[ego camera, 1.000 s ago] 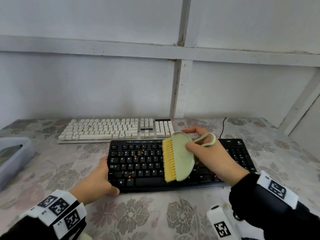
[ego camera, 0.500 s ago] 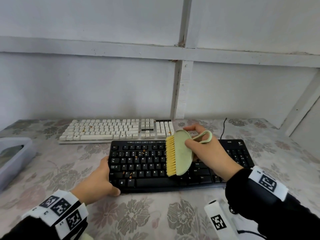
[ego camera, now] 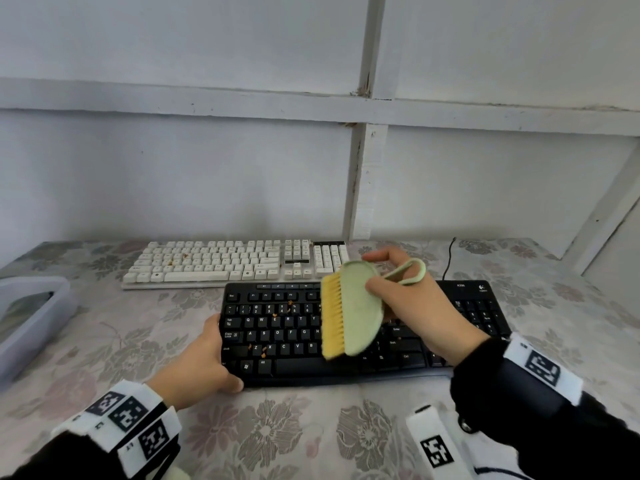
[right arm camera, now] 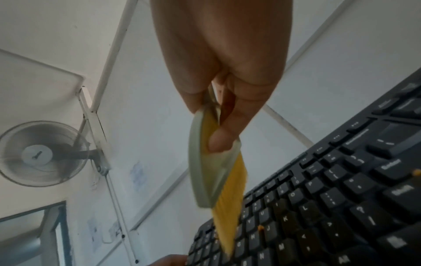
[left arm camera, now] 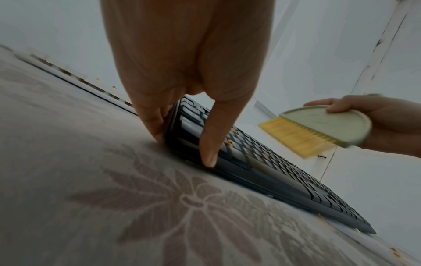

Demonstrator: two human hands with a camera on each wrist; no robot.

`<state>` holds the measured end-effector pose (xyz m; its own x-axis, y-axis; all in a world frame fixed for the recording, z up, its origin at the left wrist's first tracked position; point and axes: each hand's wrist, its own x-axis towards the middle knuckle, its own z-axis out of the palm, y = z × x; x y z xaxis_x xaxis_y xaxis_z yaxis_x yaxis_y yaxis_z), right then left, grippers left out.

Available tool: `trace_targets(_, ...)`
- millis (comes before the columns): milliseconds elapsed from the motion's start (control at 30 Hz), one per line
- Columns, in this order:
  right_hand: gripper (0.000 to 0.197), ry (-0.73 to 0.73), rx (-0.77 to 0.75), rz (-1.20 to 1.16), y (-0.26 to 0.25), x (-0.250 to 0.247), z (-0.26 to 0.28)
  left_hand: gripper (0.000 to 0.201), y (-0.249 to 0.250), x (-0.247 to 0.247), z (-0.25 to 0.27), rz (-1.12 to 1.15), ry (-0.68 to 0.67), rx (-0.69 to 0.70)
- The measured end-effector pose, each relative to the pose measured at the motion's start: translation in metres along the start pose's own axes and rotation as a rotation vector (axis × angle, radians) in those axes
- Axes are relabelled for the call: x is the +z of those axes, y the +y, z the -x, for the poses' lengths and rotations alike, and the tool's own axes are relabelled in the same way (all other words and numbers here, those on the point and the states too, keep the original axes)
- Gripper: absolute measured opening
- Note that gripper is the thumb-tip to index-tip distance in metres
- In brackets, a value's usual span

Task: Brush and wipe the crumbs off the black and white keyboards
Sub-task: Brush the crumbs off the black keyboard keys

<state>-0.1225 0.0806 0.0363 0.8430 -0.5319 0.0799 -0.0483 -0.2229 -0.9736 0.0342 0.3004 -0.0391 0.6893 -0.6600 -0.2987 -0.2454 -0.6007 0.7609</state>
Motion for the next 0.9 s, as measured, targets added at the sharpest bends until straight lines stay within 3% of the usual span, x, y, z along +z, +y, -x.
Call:
trace_targets(167,0.026,0.048,-0.021,0.085,0.011,0.016,-0.009,0.098,-0.001,0.000,-0.001,-0.013,0.003,0.001)
trace_targets(367,0.023,-0.210,0.077,0.134,0.011,0.018,0.016,0.099,-0.001,0.000,-0.002,-0.022,0.006,0.002)
trace_targets(433,0.024,-0.180,0.056,0.114,0.008,0.014,0.014,0.098,0.001,0.001,-0.001,-0.026,0.006,0.004)
trace_targets(567,0.026,0.032,-0.003,0.031,0.005,0.006,-0.003,0.098,0.001,0.000,-0.001,-0.022,0.008,0.001)
trace_targets(633,0.026,0.039,-0.001,0.014,0.010,0.008,-0.005,0.097,0.001,0.000,-0.001,-0.021,0.003,0.003)
trace_targets(900,0.024,-0.214,0.118,0.111,0.018,0.006,0.017,0.096,0.001,0.000,-0.001,-0.031,0.001,0.005)
